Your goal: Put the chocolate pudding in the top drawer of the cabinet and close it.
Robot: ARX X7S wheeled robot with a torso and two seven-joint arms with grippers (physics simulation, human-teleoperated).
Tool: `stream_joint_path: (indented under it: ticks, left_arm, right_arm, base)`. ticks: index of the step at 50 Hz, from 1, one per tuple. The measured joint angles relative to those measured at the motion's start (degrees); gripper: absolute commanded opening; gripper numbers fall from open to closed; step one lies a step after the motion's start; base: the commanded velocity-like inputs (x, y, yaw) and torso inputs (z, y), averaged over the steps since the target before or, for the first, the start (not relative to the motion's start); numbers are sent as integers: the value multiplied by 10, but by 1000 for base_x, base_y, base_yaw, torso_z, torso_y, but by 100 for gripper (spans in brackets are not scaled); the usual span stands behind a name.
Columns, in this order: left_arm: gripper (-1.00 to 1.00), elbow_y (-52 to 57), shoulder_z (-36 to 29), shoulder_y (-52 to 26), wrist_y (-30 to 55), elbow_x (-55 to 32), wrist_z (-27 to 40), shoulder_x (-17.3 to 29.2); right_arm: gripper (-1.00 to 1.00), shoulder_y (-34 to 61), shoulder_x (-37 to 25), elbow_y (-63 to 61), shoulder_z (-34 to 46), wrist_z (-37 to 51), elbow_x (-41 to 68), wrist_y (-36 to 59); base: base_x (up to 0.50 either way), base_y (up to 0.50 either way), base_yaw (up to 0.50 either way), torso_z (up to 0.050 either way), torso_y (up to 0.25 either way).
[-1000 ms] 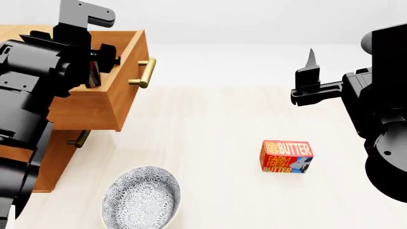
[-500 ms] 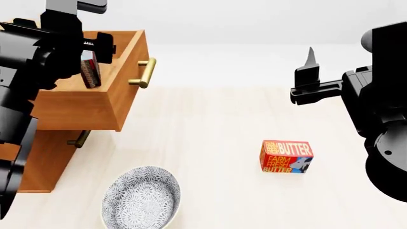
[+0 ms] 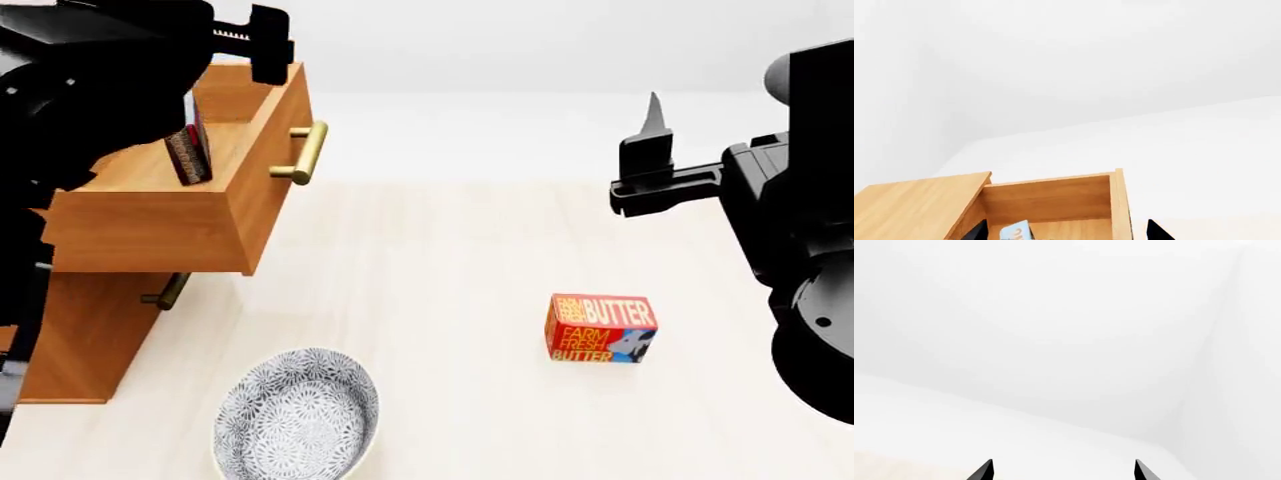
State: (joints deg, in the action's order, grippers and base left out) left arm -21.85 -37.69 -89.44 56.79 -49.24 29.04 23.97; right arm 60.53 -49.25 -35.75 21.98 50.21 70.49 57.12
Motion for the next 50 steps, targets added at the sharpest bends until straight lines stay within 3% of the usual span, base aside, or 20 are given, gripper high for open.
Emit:
stream_joint_path:
  ticks: [23,50]
  left_arm:
    - [100,159,17,87,4,-86,34,-64]
    - [100,58,-62,138,-75,-25,-3,-162]
  right_arm:
    - [100,-16,-26,-10,-24,4,14,-15]
    - [100,-23,-35,-7,-23,-2,9,-20]
  base:
    - [0,0,0,0,0]
    - [0,0,0,0,0]
